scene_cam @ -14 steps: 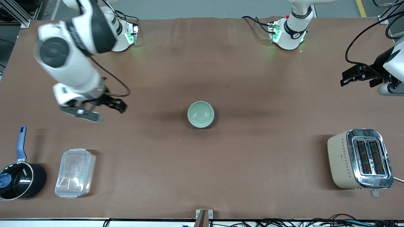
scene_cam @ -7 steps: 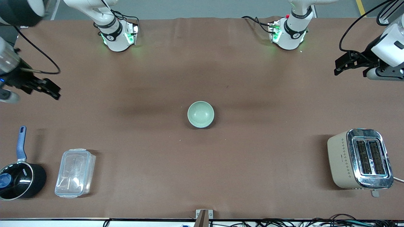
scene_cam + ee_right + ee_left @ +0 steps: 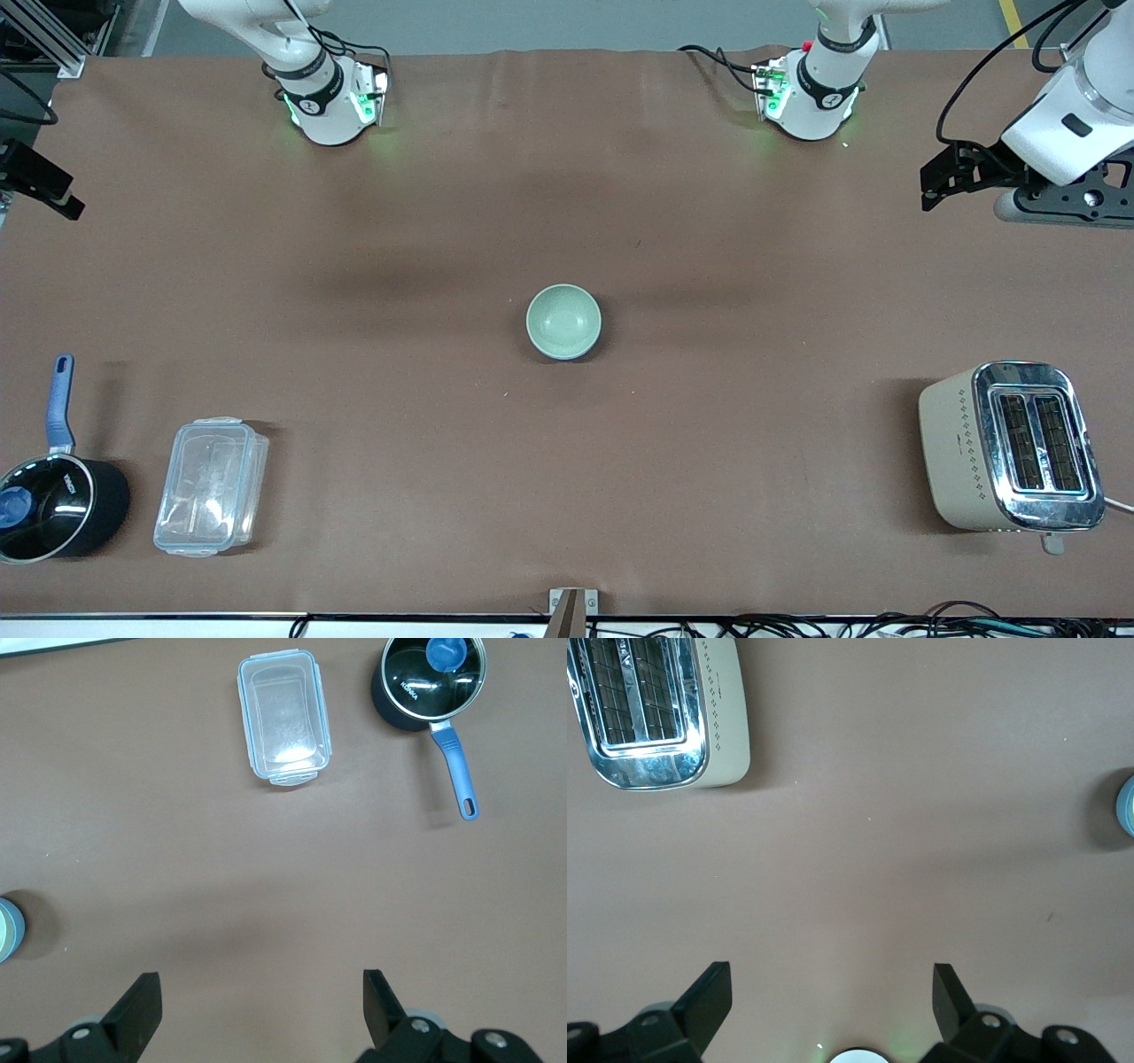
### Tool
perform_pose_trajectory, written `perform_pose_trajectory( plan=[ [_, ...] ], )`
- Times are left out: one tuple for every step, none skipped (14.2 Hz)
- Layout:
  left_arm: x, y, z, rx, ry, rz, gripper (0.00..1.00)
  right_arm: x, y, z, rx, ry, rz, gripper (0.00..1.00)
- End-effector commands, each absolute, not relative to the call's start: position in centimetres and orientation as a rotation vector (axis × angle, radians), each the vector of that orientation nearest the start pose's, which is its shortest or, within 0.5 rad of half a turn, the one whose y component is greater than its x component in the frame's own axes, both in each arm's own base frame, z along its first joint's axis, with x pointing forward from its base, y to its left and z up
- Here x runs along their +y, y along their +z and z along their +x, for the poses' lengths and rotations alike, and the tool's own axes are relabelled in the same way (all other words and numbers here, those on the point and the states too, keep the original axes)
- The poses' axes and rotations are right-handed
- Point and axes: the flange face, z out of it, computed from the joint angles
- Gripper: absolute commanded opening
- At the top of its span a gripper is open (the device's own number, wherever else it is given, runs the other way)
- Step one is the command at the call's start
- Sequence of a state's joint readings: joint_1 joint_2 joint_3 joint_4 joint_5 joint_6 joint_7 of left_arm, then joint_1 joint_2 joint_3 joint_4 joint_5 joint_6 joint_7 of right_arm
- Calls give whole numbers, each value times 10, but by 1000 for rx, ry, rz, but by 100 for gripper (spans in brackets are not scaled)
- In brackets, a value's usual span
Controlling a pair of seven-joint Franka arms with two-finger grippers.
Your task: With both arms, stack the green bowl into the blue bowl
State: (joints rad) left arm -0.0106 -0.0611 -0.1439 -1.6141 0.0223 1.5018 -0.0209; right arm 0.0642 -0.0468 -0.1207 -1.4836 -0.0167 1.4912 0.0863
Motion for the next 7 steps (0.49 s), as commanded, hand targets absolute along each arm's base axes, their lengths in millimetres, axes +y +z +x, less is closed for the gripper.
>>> perform_pose_trajectory(
  plan=[
    [-82, 634, 520, 218, 53, -3076, 100, -41, 683, 532, 220, -79, -3126, 100],
    [-82, 633, 521, 219, 55, -3076, 100, -40, 683, 532, 218, -81, -3126, 100],
    [-81, 633, 521, 214, 55, -3076, 100, -39, 684, 532, 211, -84, -3128, 100],
    [-81, 633, 521, 214, 55, -3076, 100, -37, 683, 532, 202, -81, -3129, 100],
    [-79, 634, 522, 209, 53, -3078, 100, -37, 683, 532, 202, -81, -3130, 100],
    [-80, 636, 522, 209, 46, -3079, 100, -37, 683, 532, 195, -81, -3131, 100],
    [-81, 634, 525, 212, 51, -3083, 100, -36, 683, 532, 192, -79, -3131, 100]
  ],
)
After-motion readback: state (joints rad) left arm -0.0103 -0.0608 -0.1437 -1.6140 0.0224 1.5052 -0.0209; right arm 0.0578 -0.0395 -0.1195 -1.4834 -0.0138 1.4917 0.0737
